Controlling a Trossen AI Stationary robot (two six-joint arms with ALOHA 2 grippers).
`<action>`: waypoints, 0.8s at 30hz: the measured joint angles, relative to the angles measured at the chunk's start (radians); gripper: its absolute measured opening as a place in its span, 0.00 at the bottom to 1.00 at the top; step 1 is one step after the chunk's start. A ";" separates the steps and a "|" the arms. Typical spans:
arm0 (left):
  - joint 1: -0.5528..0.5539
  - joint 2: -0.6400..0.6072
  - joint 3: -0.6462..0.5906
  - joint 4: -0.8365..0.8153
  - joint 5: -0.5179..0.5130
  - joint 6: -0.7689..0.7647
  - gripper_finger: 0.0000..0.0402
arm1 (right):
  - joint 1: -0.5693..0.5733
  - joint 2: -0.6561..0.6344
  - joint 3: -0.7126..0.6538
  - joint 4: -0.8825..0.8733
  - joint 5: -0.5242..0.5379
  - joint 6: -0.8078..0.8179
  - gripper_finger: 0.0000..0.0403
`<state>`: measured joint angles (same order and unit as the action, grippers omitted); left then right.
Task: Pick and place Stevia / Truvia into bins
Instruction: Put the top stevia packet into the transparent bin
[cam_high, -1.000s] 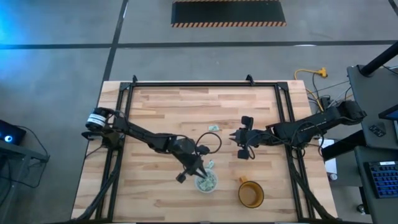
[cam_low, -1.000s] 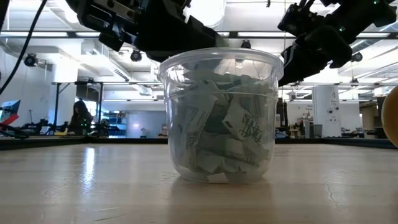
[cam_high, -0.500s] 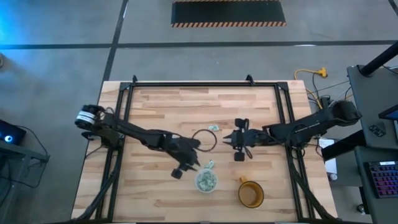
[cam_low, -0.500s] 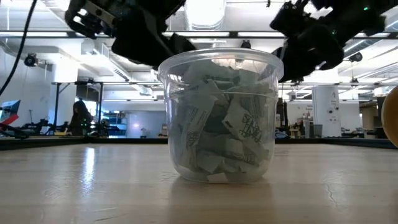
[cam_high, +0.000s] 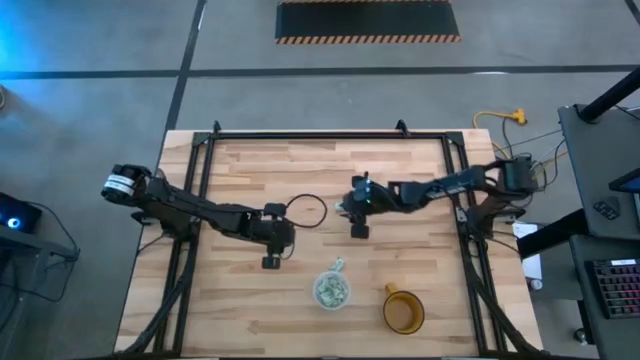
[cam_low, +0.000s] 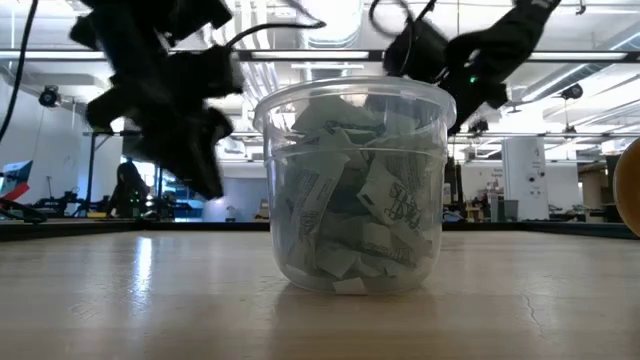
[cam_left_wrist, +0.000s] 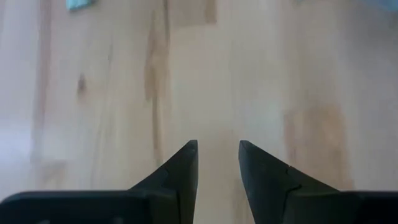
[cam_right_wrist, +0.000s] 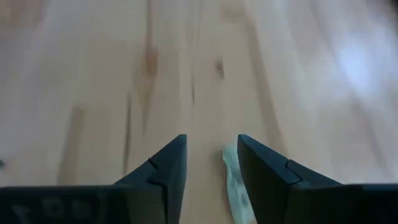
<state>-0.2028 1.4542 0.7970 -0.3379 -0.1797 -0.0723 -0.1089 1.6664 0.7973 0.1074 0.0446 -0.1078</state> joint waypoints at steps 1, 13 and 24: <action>0.001 -0.002 -0.012 0.002 -0.012 0.000 0.25 | -0.017 0.021 0.013 -0.036 -0.022 0.000 0.34; 0.021 -0.040 -0.100 0.014 -0.109 0.000 0.25 | -0.101 0.203 0.218 -0.290 -0.053 -0.004 0.44; 0.025 -0.036 -0.106 0.020 -0.125 0.001 0.25 | -0.094 0.221 0.255 -0.363 -0.079 -0.035 0.24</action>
<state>-0.1780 1.4181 0.6910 -0.3177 -0.3051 -0.0711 -0.2029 1.8871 1.0519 -0.2554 -0.0345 -0.1429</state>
